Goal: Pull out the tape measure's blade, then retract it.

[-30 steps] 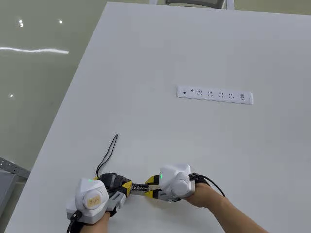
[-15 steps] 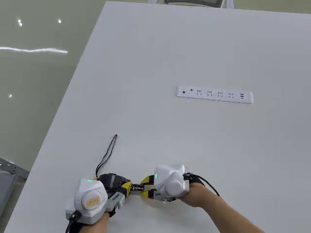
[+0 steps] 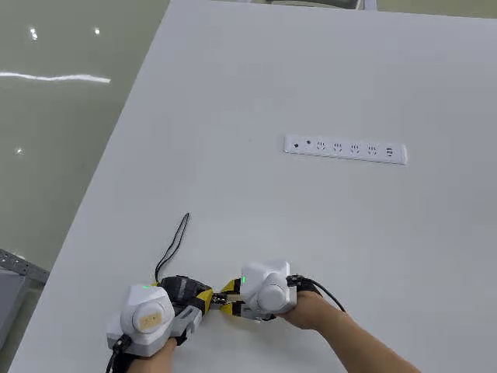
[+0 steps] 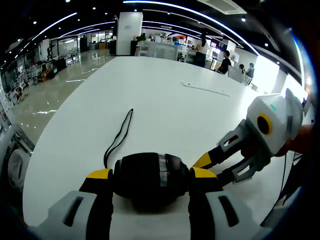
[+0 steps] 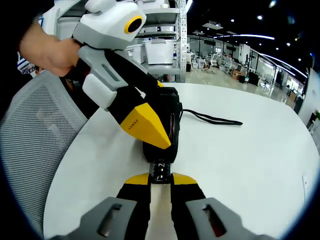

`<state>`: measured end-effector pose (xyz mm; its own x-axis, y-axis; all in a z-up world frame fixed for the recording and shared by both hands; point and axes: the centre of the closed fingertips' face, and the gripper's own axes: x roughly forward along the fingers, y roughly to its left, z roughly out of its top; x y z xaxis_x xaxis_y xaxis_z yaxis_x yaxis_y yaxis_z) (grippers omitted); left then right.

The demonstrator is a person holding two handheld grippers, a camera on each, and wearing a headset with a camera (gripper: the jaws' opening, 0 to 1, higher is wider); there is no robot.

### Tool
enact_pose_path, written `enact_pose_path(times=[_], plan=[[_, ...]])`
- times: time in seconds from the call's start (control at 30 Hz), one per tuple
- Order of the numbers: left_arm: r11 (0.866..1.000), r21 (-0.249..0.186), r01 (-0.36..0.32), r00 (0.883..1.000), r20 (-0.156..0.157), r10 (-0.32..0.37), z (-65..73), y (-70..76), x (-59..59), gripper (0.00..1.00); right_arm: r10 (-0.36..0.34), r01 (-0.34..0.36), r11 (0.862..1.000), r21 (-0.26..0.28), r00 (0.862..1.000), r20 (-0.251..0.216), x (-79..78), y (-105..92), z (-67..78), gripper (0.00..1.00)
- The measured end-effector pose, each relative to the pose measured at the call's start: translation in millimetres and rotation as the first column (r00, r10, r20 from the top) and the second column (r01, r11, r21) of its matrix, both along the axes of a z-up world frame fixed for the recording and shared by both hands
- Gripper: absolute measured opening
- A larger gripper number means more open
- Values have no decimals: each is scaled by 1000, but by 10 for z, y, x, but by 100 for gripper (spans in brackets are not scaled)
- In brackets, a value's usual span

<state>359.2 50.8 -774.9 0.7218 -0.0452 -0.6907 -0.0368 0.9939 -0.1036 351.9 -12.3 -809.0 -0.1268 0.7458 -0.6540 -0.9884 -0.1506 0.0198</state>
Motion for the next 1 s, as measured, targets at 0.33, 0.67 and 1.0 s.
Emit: enact_pose_path(times=[0.33,0.67,1.0], plan=[[1000,-6,-3,1000,-2,3,-6,-1,2,58,9,-9,1000,-11,1000,5,9,52,-21,13],[1000,-9,-5,1000,-2,5,-11,8,-2,58,7,-7,1000,-14,1000,6,7,118,-61,13],[1000,-15,-12,1000,-3,12,-14,21,-6,59,4,-3,1000,-14,1000,9,2,176,-45,13]])
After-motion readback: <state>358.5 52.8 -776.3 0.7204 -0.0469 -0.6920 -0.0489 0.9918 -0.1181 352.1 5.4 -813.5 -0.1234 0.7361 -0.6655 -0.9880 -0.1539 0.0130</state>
